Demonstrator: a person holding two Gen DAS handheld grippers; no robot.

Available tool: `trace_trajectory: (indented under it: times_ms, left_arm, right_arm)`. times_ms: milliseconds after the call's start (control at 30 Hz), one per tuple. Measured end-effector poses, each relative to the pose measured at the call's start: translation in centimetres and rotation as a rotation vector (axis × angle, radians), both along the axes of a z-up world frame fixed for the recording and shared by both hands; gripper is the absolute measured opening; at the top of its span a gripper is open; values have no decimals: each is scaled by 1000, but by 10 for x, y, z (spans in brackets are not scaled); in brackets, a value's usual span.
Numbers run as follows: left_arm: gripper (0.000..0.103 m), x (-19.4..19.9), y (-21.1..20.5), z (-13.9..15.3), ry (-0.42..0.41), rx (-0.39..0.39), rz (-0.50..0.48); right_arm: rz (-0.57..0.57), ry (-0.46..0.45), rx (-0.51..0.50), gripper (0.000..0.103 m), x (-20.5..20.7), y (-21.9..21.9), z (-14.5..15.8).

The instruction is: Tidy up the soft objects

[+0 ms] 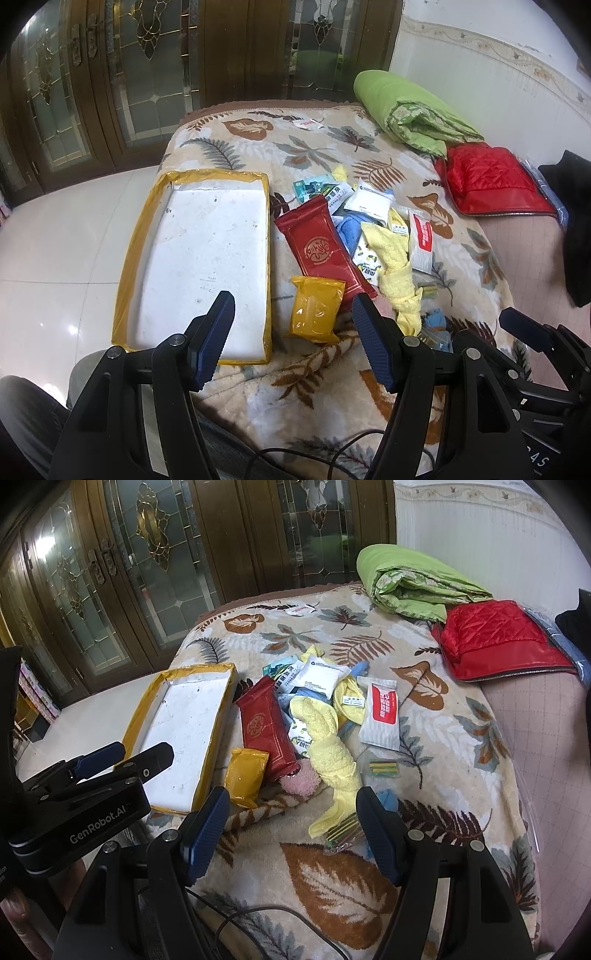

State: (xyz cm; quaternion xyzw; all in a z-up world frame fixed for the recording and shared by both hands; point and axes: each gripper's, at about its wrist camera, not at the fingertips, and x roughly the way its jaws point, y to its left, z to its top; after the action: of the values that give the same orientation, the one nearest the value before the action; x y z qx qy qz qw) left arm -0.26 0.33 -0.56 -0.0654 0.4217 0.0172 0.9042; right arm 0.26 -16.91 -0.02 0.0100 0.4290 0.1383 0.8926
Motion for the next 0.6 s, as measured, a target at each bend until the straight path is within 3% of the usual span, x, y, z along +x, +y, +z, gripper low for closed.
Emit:
trace_trajectory:
  times_ms: [600]
  left_arm:
    - [67,-2,-2,-2,3,-5,1]
  right_arm:
    - [2,4,-2,71,1,3,0]
